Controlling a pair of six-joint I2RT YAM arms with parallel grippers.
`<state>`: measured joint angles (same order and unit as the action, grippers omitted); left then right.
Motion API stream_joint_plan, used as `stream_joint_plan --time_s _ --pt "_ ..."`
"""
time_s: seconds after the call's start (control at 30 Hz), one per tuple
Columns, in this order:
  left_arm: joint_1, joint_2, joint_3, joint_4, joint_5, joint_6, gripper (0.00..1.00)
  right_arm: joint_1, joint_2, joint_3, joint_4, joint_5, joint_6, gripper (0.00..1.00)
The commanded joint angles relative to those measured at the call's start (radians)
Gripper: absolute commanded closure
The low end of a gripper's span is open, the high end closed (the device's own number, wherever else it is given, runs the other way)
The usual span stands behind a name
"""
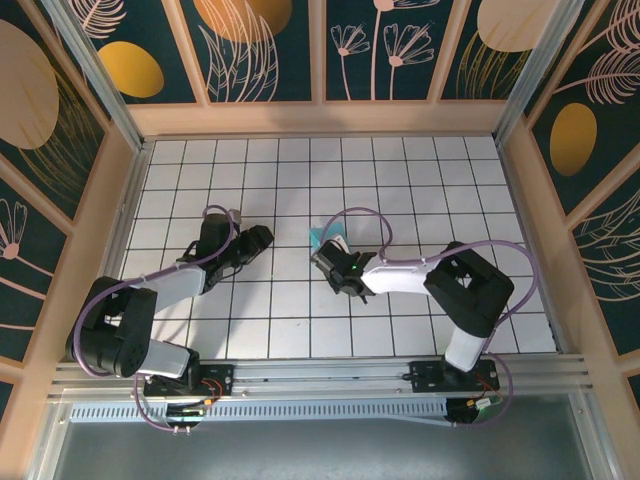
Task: Fold a paper plane with a square sheet of paper (fold left side to right side)
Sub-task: Fourth fold the wing at the center of the table.
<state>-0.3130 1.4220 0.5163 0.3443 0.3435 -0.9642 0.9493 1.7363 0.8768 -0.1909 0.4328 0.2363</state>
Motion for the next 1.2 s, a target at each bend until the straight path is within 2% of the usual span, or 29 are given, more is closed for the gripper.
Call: stream_joint_plan --time_s 0.0,0.5,1.17 --pt "0.006 -0.008 -0.036 0.064 0.049 -0.023 0.49 -0.033 -0.039 -0.031 0.031 -0.112 -0.016 0.99" --pt "-0.05 0.061 -0.024 0.125 0.075 -0.049 0.49 -0.204 -0.12 -0.119 0.133 -0.526 -0.021 1.0" --pt "-0.169 0.197 0.071 0.182 0.086 -0.09 0.49 -0.352 -0.148 -0.169 0.195 -0.817 0.036 1.0"
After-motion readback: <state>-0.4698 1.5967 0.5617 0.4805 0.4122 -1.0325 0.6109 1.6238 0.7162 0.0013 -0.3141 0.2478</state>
